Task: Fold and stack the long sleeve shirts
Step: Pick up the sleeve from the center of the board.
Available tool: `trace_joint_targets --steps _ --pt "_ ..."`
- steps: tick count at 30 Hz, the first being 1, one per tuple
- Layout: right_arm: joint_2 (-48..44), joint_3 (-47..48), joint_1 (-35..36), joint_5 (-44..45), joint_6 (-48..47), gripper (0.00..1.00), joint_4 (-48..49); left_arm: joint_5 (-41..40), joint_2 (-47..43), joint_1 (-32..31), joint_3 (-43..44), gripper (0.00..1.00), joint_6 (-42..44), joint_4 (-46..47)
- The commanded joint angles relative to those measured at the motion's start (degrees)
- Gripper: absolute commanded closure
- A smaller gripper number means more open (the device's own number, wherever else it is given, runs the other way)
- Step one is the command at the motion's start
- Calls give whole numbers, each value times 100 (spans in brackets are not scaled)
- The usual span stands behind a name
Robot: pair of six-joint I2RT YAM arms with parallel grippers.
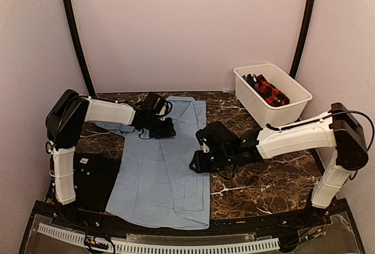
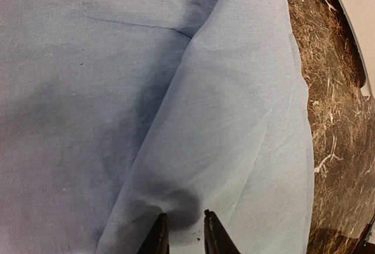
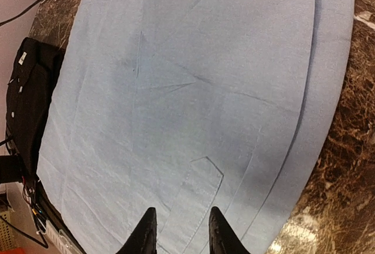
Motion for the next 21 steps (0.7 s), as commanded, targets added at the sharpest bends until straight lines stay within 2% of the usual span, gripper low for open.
trace_joint_targets --steps 1,11,21 --pt "429 186 -242 -309 -377 73 753 -243 291 28 450 79 142 -295" --pt "1211 -50 -502 -727 -599 75 1144 -222 926 -5 931 80 -283 -323" --pt "762 -1025 -885 -535 -912 75 1146 -363 1314 -492 1477 80 -1160 -346"
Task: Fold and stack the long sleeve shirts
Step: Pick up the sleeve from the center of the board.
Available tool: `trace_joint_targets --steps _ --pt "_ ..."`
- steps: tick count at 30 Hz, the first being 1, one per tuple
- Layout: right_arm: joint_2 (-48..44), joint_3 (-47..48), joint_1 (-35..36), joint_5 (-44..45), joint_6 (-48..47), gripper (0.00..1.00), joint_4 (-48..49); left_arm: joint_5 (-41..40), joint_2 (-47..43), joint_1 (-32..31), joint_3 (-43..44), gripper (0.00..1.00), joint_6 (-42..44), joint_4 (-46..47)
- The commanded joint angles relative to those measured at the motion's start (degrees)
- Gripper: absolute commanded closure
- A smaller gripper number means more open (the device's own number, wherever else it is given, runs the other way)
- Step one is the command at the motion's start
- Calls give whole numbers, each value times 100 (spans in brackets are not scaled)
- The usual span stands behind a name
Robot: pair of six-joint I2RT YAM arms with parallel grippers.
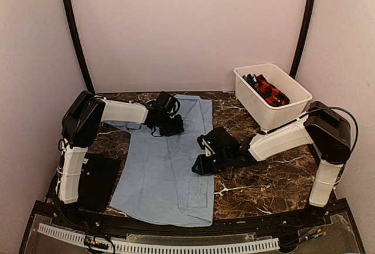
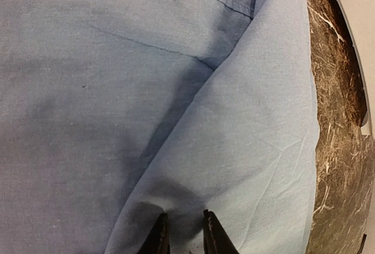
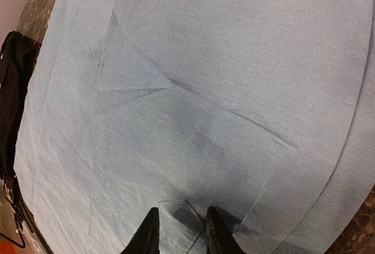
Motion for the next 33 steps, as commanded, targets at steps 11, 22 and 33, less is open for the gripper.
trace_joint_targets --steps 11,22,33 --pt "-1278 -1494 -913 515 -827 74 -544 -322 501 -662 822 80 -1115 -223" --pt "-1856 -1188 -882 -100 -888 72 -709 -210 441 -408 1497 74 -360 -699" --pt "-2639 -924 -857 21 -734 69 -1221 -918 -1033 23 466 64 246 -1059"
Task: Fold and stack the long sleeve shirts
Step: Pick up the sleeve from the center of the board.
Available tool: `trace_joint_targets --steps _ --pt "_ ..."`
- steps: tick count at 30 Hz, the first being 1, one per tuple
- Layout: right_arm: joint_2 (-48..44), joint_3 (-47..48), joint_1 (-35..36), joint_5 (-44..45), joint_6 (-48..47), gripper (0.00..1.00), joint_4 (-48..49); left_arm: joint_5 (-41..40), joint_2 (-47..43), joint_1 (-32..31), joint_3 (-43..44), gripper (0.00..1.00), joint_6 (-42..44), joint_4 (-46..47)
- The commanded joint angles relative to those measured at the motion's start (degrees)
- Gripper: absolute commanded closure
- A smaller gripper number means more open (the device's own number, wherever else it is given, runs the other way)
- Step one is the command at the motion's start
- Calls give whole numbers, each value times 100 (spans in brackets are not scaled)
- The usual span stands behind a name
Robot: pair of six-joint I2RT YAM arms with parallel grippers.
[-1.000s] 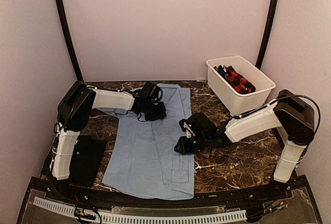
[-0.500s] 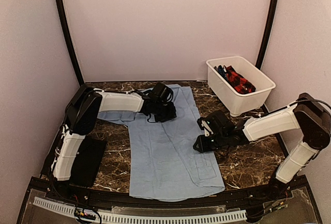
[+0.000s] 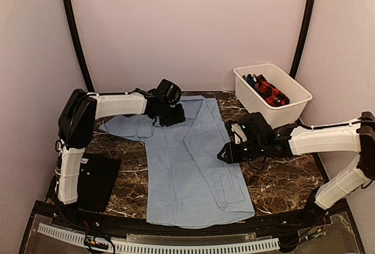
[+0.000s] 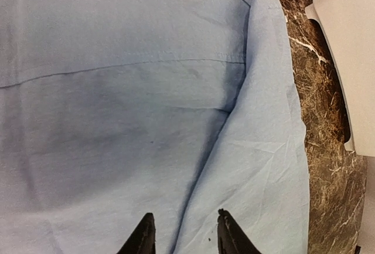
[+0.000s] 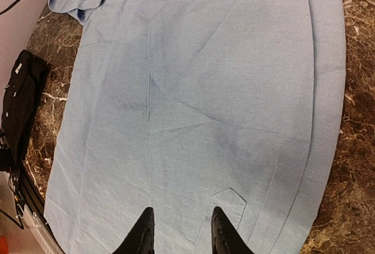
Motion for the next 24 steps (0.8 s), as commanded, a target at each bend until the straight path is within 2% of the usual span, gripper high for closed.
trace_joint_targets --steps 1,5,13,24 --pt "-405 190 20 150 86 69 -313 -474 -1240 204 -788 63 366 -264" --pt "-826 252 20 474 118 67 -572 -712 -1556 408 -1262 58 571 -396" --pt "-1495 287 11 857 247 66 -911 -987 -1642 786 -1718 52 861 -658" --pt "-1782 8 11 787 579 65 -812 -479 -1342 1012 -1867 42 1239 -497"
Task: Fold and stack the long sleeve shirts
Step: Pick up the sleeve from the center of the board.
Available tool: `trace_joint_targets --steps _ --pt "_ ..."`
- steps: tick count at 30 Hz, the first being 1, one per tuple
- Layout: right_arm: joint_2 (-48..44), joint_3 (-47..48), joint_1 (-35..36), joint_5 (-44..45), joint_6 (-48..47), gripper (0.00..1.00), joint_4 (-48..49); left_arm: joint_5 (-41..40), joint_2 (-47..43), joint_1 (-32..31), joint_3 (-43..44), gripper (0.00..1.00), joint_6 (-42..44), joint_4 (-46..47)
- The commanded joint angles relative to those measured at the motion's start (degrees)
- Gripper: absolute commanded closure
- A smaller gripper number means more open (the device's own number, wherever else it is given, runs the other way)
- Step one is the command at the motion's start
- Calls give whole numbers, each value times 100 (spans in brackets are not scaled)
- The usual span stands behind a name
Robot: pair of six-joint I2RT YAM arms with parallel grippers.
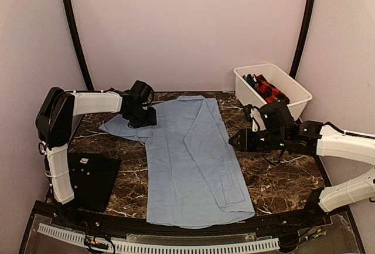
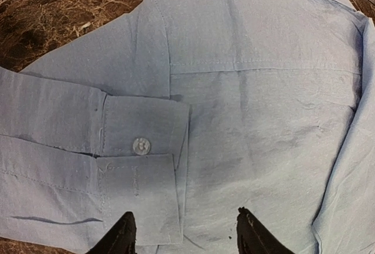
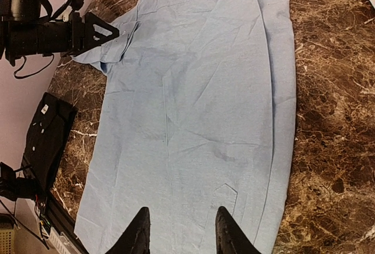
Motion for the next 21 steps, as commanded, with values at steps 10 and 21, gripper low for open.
trace_joint_targets --steps 10,21 --pt "121 -259 20 -273 371 65 422 455 379 47 -58 47 451 -39" --pt "358 -298 20 -465 428 65 642 71 525 47 -76 65 590 -302"
